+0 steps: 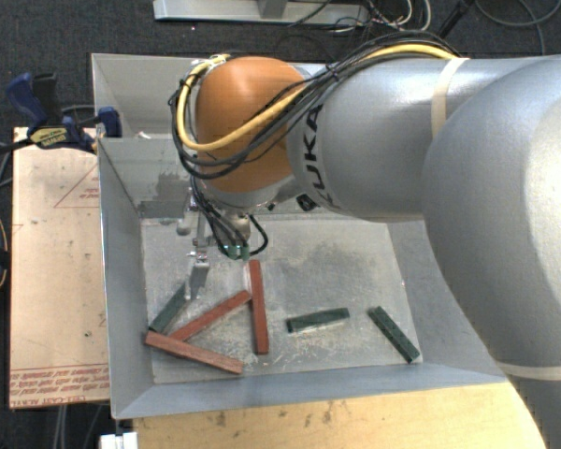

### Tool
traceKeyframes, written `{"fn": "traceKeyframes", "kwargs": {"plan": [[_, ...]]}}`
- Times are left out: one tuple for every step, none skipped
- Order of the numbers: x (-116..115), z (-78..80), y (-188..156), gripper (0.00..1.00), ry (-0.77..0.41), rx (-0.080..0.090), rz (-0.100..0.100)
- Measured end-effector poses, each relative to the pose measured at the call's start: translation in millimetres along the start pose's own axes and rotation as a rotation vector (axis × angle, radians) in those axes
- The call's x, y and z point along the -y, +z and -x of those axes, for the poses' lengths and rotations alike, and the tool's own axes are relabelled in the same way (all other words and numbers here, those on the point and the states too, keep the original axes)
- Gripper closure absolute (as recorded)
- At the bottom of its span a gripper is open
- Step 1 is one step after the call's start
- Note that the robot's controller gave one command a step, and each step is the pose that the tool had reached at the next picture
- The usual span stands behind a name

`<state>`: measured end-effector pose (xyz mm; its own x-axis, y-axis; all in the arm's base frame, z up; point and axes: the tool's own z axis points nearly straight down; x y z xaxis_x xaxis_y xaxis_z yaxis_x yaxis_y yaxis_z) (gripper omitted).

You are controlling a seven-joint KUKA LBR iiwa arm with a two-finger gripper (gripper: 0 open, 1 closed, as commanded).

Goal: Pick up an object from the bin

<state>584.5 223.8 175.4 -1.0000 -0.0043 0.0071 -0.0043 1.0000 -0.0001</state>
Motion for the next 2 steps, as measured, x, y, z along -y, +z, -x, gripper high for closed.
{"fn": "traceKeyframes", "kwargs": {"plan": [[1, 1.8, -5, 0.00, 0.003, 0.007, 0.002], [2, -7.8, 24, 0.00, -0.069, 0.014, 0.003]]}}
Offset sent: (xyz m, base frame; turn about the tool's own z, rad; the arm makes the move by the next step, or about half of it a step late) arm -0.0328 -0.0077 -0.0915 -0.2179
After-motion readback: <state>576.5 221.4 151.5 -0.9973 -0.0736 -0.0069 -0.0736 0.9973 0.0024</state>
